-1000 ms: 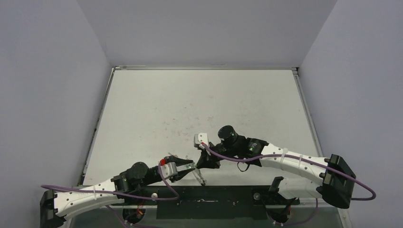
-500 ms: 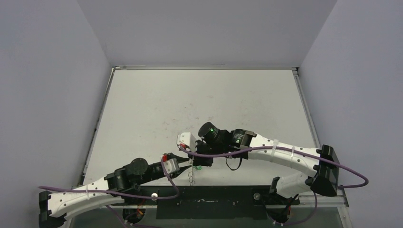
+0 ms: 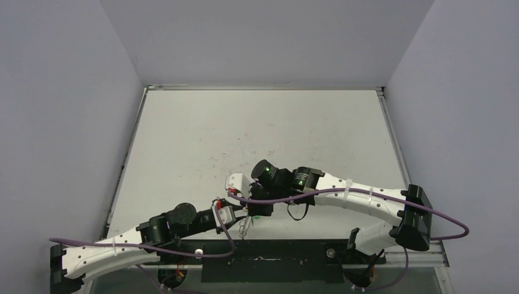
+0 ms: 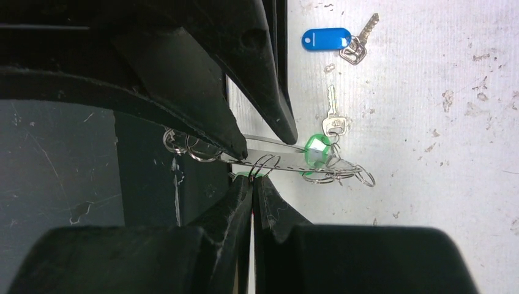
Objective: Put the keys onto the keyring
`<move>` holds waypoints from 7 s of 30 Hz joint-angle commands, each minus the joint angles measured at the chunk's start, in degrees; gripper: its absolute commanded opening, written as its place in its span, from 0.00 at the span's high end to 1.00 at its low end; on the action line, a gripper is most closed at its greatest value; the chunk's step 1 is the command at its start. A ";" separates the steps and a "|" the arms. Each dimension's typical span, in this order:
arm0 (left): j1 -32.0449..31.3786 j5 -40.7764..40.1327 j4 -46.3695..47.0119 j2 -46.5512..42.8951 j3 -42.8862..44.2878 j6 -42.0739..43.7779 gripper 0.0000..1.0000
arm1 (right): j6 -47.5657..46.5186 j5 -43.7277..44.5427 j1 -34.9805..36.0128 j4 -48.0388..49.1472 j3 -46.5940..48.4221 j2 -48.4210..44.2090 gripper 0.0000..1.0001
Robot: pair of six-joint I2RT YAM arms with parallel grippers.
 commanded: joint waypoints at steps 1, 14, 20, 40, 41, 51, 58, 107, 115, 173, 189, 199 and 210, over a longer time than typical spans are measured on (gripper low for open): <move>-0.25 1.31 4.03 2.00 2.50 1.47 0.69 | 0.22 -0.66 0.52 2.66 3.08 1.16 1.00; -0.24 0.60 6.86 3.42 3.28 5.90 0.64 | -0.49 -0.90 0.64 1.73 3.85 1.87 1.00; -0.25 1.93 7.46 3.16 3.04 6.84 0.75 | -0.67 -1.29 0.69 1.69 4.15 2.32 1.00; -0.25 3.22 6.88 -4.20 -0.43 5.35 1.00 | 0.73 -5.26 -4.41 9.14 -3.59 -0.92 1.00; -0.25 3.34 6.96 -5.21 -0.81 5.13 1.00 | 0.61 -6.64 -5.02 10.71 -4.88 -1.37 1.00; -0.27 3.99 12.61 -6.60 -3.97 3.76 1.00 | 0.11 -14.23 -6.70 25.77 -16.00 -3.99 0.96; -0.24 4.28 13.90 -5.40 -4.53 3.19 1.00 | 1.82 -12.13 -7.37 33.48 -21.59 -9.44 0.71; -0.25 7.28 2.25 -14.50 -6.73 1.66 1.00 | 8.93 0.73 -2.09 56.84 -38.33 -21.72 0.40; -0.25 0.71 10.15 -10.94 -8.47 -5.28 1.00 | 9.48 0.10 -0.79 58.15 -39.22 -18.28 0.61; -0.23 0.16 3.51 -16.98 -9.04 -10.51 1.00 | -1.88 -11.25 -3.56 56.60 -31.41 -12.86 0.51; -0.20 0.16 2.72 -17.00 -8.51 -9.91 1.00 | -0.32 -12.24 -3.67 59.45 -29.44 -7.83 1.00; -0.24 -1.84 0.14 -17.70 -5.98 -7.70 0.87 | -0.59 -8.16 -3.67 48.80 -25.34 -10.08 1.00; -0.20 -4.46 -6.21 -17.41 -1.06 -6.07 0.72 | -1.63 -5.30 -3.31 23.87 -12.01 -7.08 1.00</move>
